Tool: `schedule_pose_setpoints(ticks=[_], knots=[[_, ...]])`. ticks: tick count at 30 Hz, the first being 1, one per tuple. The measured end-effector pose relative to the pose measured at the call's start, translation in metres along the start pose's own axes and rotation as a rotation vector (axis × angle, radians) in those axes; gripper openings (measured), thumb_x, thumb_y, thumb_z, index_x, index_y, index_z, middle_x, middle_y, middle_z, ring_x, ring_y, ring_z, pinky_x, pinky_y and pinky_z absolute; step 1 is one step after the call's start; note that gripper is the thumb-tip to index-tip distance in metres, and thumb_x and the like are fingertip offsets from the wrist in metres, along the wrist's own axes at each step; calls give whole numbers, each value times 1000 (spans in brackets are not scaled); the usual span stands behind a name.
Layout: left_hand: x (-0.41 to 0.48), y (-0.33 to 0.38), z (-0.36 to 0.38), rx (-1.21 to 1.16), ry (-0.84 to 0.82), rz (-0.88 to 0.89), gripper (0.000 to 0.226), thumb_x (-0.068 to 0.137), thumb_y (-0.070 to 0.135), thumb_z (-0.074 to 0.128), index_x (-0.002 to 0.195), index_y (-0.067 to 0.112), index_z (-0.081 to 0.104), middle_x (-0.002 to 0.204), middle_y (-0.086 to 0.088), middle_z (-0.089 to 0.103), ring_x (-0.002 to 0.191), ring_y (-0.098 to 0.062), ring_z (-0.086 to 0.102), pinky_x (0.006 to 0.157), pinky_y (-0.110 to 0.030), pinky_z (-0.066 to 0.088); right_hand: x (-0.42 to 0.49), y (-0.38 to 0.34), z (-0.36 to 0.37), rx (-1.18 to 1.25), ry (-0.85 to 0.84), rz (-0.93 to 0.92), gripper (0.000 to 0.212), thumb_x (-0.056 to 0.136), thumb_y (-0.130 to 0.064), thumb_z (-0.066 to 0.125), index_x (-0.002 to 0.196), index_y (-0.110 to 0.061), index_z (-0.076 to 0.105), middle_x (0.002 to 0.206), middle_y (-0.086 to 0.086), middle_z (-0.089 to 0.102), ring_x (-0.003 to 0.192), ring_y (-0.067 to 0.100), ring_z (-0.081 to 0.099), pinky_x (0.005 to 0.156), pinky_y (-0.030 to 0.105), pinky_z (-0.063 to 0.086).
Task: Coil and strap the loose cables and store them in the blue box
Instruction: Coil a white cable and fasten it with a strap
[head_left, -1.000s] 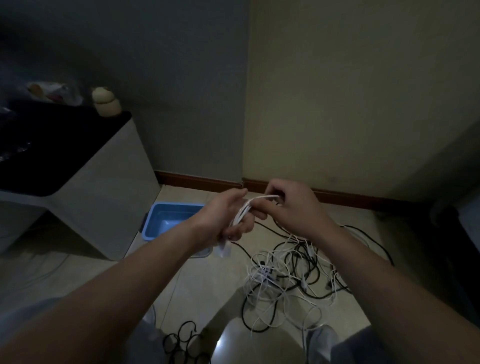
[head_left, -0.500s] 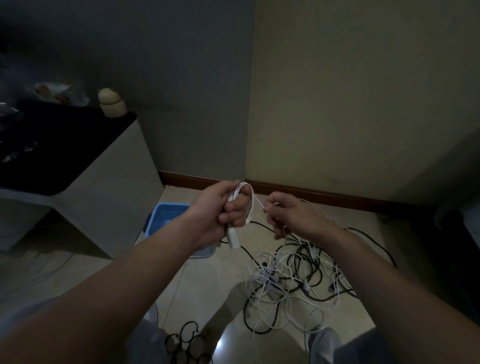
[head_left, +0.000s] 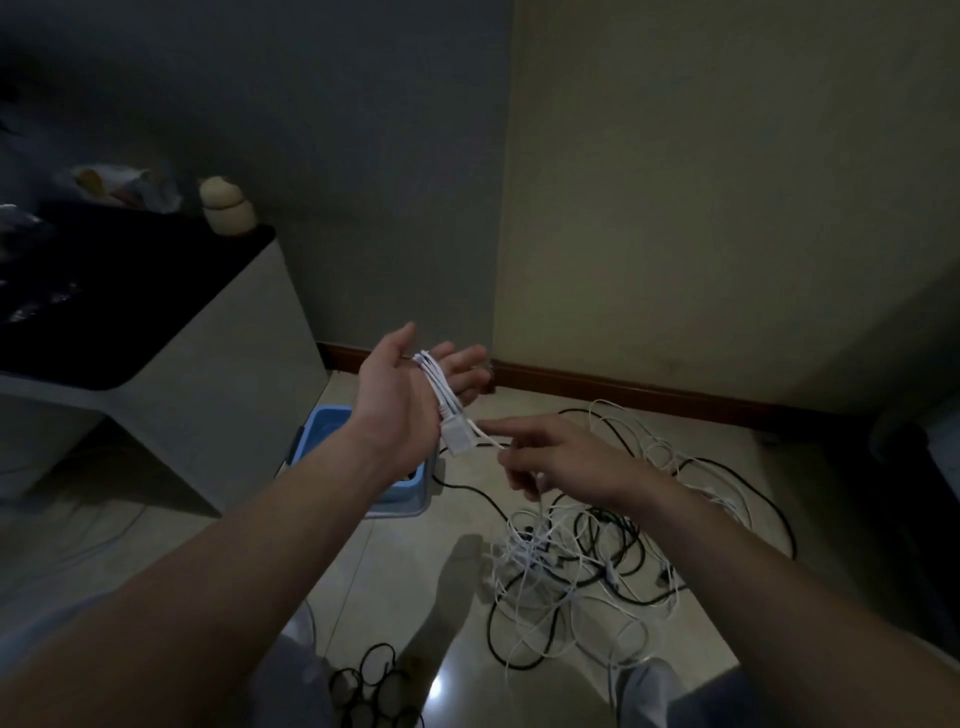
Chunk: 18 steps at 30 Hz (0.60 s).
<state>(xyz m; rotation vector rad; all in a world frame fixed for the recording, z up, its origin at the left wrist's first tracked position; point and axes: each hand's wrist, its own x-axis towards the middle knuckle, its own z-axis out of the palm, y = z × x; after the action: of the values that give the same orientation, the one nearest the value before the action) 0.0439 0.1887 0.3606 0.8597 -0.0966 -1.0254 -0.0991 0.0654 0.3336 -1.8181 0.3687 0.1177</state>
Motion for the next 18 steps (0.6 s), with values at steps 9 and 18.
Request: schedule_pose_setpoints(ticks=[9, 18], knots=[[0, -19, 7, 406, 29, -14, 49, 104, 42, 32, 118, -1, 51, 90, -21, 74, 75, -29, 71, 73, -35, 56, -2, -22, 4, -226, 61, -139, 39, 91, 2, 57, 93, -34, 72, 84, -32, 67, 66, -11, 56, 63, 17, 39], [0, -32, 9, 882, -132, -22, 68, 99, 59, 32, 119, -1, 57, 88, -28, 57, 61, -25, 54, 61, -33, 43, 2, -14, -6, 60, 91, -134, 27, 81, 1, 57, 104, -12, 57, 81, 16, 75, 55, 20, 58, 53, 31, 41]])
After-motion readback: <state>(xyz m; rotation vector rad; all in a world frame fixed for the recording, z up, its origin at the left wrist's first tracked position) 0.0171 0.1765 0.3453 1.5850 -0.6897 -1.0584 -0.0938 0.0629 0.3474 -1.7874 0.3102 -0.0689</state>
